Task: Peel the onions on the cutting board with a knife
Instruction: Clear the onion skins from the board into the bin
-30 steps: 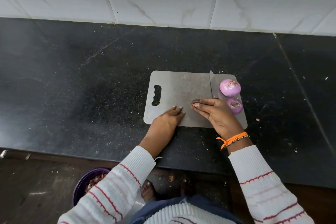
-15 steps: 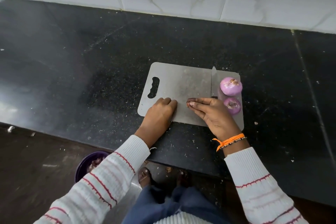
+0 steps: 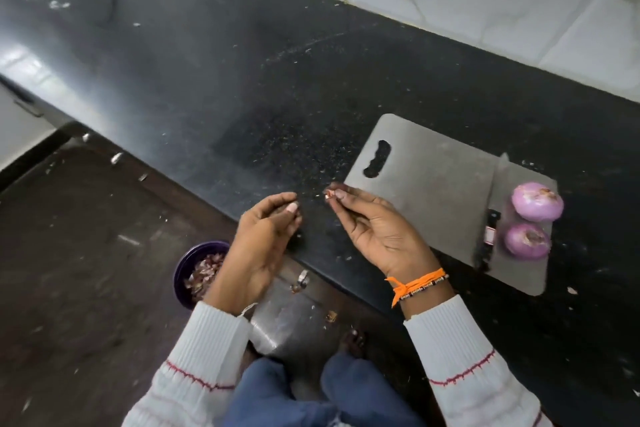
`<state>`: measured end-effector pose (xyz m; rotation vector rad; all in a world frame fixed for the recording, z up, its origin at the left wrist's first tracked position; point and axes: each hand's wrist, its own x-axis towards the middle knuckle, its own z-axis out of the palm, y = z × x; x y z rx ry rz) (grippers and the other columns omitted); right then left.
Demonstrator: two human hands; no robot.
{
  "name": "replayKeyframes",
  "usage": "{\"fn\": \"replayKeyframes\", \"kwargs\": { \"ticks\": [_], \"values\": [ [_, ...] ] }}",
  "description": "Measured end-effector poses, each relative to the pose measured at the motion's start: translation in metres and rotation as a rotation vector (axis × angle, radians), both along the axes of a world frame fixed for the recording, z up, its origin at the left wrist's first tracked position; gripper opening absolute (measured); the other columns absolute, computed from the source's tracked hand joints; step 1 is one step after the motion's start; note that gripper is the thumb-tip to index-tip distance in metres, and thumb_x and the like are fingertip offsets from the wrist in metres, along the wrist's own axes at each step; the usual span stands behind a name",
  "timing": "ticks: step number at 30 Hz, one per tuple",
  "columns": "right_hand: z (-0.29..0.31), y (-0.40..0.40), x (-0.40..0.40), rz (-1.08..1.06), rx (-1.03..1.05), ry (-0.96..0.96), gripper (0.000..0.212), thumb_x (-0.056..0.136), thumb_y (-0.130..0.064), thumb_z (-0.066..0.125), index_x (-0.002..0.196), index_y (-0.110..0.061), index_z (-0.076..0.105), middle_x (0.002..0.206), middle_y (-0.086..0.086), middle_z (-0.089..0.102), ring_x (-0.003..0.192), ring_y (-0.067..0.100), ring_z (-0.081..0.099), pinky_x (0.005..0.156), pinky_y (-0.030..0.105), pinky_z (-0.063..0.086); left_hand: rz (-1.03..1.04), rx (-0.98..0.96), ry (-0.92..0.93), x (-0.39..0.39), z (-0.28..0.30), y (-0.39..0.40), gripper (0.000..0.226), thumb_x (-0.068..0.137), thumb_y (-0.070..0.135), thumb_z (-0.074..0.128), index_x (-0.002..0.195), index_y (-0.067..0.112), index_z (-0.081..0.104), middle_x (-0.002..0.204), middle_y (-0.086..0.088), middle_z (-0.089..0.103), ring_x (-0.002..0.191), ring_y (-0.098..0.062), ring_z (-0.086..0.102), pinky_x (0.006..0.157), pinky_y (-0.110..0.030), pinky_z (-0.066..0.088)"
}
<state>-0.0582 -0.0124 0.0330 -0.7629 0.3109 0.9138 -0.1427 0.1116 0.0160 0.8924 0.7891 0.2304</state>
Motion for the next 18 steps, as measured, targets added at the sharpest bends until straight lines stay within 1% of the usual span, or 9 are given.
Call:
{"fn": "replayKeyframes", "kwargs": {
  "ticks": [2, 4, 7, 9, 12, 15, 18],
  "values": [
    [-0.001, 0.029, -0.018, 0.095, -0.003, -0.002, 0.033, 0.086, 0.013, 0.046, 0.067, 0.003, 0.072, 0.071, 0.010, 0.071, 0.067, 0.012, 0.070, 0.063, 0.017, 0.057, 0.121, -0.060, 0.005, -0.028, -0.004, 0.029, 0.025, 0.088, -0.012, 0.045, 0.085, 0.007, 0.061, 0.061, 0.003, 0.067, 0.060, -0.003, 0.064, 0.060, -0.011, 0.053],
    [-0.005, 0.061, -0.038, 0.188, -0.020, -0.012, 0.032, 0.086, 0.014, 0.046, 0.069, 0.002, 0.070, 0.070, 0.008, 0.070, 0.066, 0.011, 0.069, 0.065, 0.016, 0.056, 0.231, -0.075, 0.039, -0.059, -0.012, 0.060, 0.025, 0.089, -0.012, 0.044, 0.085, 0.007, 0.060, 0.059, 0.003, 0.067, 0.057, -0.003, 0.064, 0.061, -0.012, 0.054],
    [-0.020, 0.115, -0.075, 0.318, -0.048, 0.000, 0.035, 0.086, 0.015, 0.045, 0.066, 0.001, 0.071, 0.067, 0.007, 0.070, 0.063, 0.009, 0.069, 0.064, 0.016, 0.056, 0.318, -0.074, 0.141, -0.101, -0.031, 0.104, 0.022, 0.090, -0.009, 0.047, 0.085, 0.008, 0.059, 0.058, 0.003, 0.067, 0.053, -0.003, 0.064, 0.052, -0.012, 0.052],
    [-0.037, 0.150, -0.100, 0.383, -0.064, 0.014, 0.039, 0.086, 0.015, 0.045, 0.063, -0.002, 0.072, 0.067, 0.006, 0.070, 0.063, 0.009, 0.068, 0.065, 0.015, 0.056, 0.362, -0.101, 0.183, -0.124, -0.052, 0.128, 0.022, 0.089, -0.010, 0.048, 0.083, 0.007, 0.059, 0.060, 0.001, 0.069, 0.054, -0.005, 0.065, 0.051, -0.013, 0.051],
    [-0.077, 0.204, -0.134, 0.439, -0.128, 0.049, 0.037, 0.085, 0.015, 0.045, 0.065, -0.002, 0.072, 0.068, 0.007, 0.071, 0.065, 0.010, 0.069, 0.065, 0.016, 0.056, 0.424, -0.167, 0.234, -0.148, -0.090, 0.161, 0.020, 0.087, -0.012, 0.049, 0.084, 0.006, 0.059, 0.064, -0.002, 0.069, 0.056, -0.007, 0.067, 0.053, -0.014, 0.053],
    [-0.133, 0.252, -0.157, 0.422, -0.220, 0.135, 0.026, 0.086, 0.015, 0.044, 0.077, 0.003, 0.065, 0.066, 0.007, 0.071, 0.064, 0.010, 0.069, 0.063, 0.015, 0.055, 0.457, -0.204, 0.287, -0.161, -0.139, 0.192, 0.022, 0.087, -0.014, 0.048, 0.081, 0.006, 0.056, 0.059, -0.001, 0.068, 0.054, -0.005, 0.065, 0.055, -0.013, 0.054],
    [-0.197, 0.290, -0.168, 0.384, -0.346, 0.168, 0.021, 0.087, 0.015, 0.045, 0.080, 0.003, 0.061, 0.063, 0.004, 0.070, 0.062, 0.008, 0.068, 0.061, 0.014, 0.055, 0.455, -0.174, 0.382, -0.171, -0.200, 0.225, 0.023, 0.086, -0.014, 0.050, 0.080, 0.007, 0.055, 0.075, -0.009, 0.063, 0.066, -0.011, 0.063, 0.060, -0.013, 0.053]
  ]
}}
